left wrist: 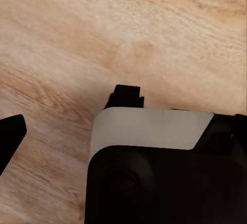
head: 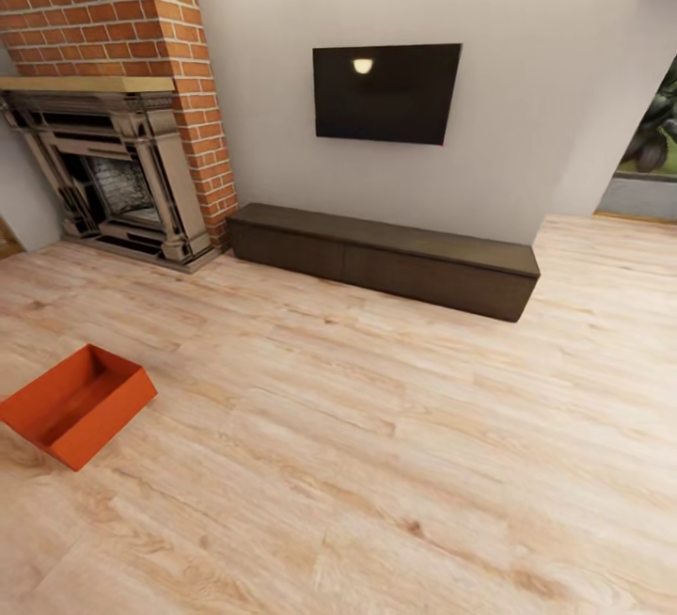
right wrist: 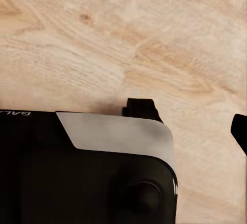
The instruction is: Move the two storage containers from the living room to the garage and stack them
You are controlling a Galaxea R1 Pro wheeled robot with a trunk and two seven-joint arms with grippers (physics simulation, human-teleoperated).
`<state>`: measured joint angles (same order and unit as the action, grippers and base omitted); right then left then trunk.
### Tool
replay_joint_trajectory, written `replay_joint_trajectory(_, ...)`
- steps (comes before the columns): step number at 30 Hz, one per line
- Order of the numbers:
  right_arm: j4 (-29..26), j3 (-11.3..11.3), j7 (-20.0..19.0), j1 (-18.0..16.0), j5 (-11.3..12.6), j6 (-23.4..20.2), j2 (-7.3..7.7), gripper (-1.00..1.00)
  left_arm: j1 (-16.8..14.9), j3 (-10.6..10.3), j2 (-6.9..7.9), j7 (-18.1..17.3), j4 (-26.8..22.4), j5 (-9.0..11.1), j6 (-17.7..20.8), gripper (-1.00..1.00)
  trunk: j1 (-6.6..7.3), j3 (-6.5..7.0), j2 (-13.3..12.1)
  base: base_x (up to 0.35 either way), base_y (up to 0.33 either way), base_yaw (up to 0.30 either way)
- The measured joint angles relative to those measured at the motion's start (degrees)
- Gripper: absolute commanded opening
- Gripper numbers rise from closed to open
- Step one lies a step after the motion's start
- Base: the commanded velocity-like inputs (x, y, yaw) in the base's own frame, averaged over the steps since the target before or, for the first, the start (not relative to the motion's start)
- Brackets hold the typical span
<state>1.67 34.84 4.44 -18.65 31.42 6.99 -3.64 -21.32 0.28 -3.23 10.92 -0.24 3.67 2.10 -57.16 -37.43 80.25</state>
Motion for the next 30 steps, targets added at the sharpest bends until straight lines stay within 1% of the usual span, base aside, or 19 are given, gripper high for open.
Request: replay_joint_trajectory(30, 0.0, 0.01, 0.18, 0.01, -0.01, 0.0, 0.0, 1.0, 0.0, 0.0, -0.05, 0.0, 0.0, 0.0, -0.16, 1.0, 0.0, 0.0, 0.0, 0.324, 0.0, 0.27)
